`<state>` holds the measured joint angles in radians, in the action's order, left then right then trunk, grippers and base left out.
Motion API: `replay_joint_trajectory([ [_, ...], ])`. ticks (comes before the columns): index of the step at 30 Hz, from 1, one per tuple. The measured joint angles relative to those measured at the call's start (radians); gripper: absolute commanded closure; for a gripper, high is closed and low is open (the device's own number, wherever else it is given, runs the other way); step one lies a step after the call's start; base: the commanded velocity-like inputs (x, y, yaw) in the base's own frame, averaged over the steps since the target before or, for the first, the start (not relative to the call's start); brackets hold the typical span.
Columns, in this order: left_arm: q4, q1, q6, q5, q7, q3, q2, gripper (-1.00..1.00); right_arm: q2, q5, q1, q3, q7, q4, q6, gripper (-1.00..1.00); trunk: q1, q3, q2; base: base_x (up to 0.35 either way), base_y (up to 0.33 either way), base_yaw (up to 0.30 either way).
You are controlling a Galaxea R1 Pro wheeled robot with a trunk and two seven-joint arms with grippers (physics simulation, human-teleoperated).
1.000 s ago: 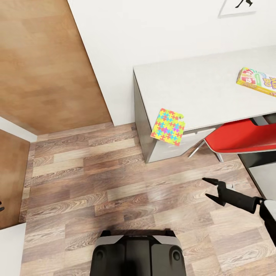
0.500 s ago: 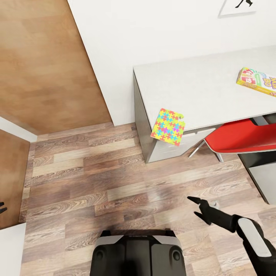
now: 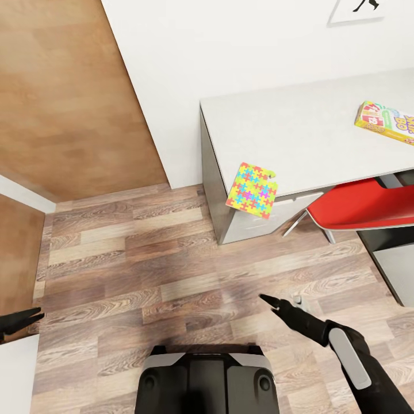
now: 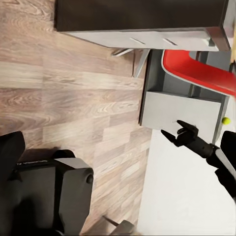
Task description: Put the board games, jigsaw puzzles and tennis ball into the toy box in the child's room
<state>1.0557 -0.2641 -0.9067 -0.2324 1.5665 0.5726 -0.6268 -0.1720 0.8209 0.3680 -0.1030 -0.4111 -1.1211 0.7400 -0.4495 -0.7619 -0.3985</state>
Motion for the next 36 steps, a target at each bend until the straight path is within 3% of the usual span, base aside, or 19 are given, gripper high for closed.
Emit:
replay_joint_trajectory([
  [9,0.024,-0.014,0.000,0.001,-0.060,-0.049,0.025,-1.00,0.002,-0.026,-0.003,0.003,-0.127,-0.007,-0.008,-1.00,0.000,0.001,0.000,0.000,0.000,-0.027],
  [36,0.044,-0.018,0.004,-0.003,-0.075,-0.049,0.045,-1.00,-0.013,-0.029,-0.011,-0.039,-0.262,0.019,-0.010,-1.00,0.000,0.030,0.000,0.042,-0.023,-0.208],
])
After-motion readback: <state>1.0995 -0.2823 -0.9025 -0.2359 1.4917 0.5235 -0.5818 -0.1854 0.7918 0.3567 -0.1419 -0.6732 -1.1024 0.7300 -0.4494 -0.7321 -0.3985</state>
